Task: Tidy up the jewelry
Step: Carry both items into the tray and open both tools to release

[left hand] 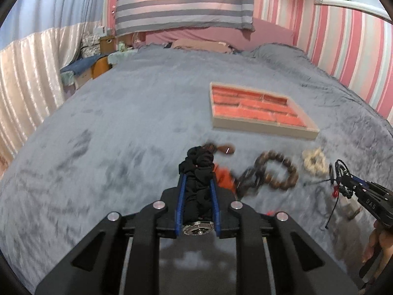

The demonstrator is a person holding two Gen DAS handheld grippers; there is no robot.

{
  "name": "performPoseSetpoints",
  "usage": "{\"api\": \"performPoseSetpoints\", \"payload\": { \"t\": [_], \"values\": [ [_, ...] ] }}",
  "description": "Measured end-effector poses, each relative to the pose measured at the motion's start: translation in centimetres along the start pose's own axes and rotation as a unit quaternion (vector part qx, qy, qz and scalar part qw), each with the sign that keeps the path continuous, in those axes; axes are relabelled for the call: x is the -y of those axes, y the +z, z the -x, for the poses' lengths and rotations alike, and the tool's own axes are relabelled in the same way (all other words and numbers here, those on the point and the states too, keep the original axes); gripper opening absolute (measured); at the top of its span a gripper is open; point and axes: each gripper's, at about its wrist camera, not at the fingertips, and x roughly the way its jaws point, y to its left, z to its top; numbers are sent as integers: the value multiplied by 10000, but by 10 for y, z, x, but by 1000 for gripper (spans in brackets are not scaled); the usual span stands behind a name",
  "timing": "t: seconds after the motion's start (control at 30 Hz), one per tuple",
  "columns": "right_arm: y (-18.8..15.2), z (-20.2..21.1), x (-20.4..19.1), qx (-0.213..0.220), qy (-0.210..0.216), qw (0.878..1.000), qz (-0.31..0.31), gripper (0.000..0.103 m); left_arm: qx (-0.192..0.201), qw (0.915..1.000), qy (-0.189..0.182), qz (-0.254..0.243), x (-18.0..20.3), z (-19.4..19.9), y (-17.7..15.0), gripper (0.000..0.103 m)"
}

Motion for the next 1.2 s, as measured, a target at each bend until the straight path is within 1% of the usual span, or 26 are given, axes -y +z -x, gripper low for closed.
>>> {"api": "performPoseSetpoints", "payload": {
  "t": [0.03,0.17,0.23,0.33,0.37,0.43,0.47,0.63,0.7,0.77,0.87,0.93,1.07,1.13,1.2],
  "values": [
    [8,0,0,45,-7,10000,1,15,34,10000,-13,-31,3,-2,7,19],
    [54,-4,5,268,8,9996,-54,15,114,9998,-125,-111,19,-22,53,19],
    [82,-13,9,366,-33,9993,-67,15,111,9996,-196,-188,30,-38,77,19],
    [118,-29,13,405,-58,9991,-71,15,77,9991,-307,-282,49,-66,111,19],
    [133,-39,15,422,-92,9991,-44,15,43,9988,-386,-300,57,-80,125,19],
    [157,-58,19,421,-195,9989,12,15,-26,9984,-450,-345,69,-103,144,19],
    [164,-66,21,411,-233,9989,20,15,-98,9982,-480,-355,77,-121,155,19],
    [205,-119,42,289,-326,9991,-12,15,-475,9966,-560,-365,103,-196,182,19],
    [215,-141,51,182,-373,9991,-31,15,-664,9958,-587,-248,109,-231,190,19],
    [221,-164,58,79,-437,9990,5,15,-786,9949,-599,-212,113,-256,193,19],
    [226,-198,67,-133,-510,9986,22,15,-1003,9933,-460,-340,124,-301,197,19],
    [228,-221,73,-295,-552,9980,24,15,-1104,9923,-421,-362,125,-317,194,19],
    [232,-256,81,-578,-615,9964,-18,15,-1327,9898,-439,-264,124,-352,200,19],
    [235,-270,81,-778,-599,9952,-25,15,-1400,9890,-402,-264,122,-365,203,19],
    [238,-280,79,-887,-673,9938,28,15,-1443,9885,-337,-301,120,-375,206,19]
  ]
}}
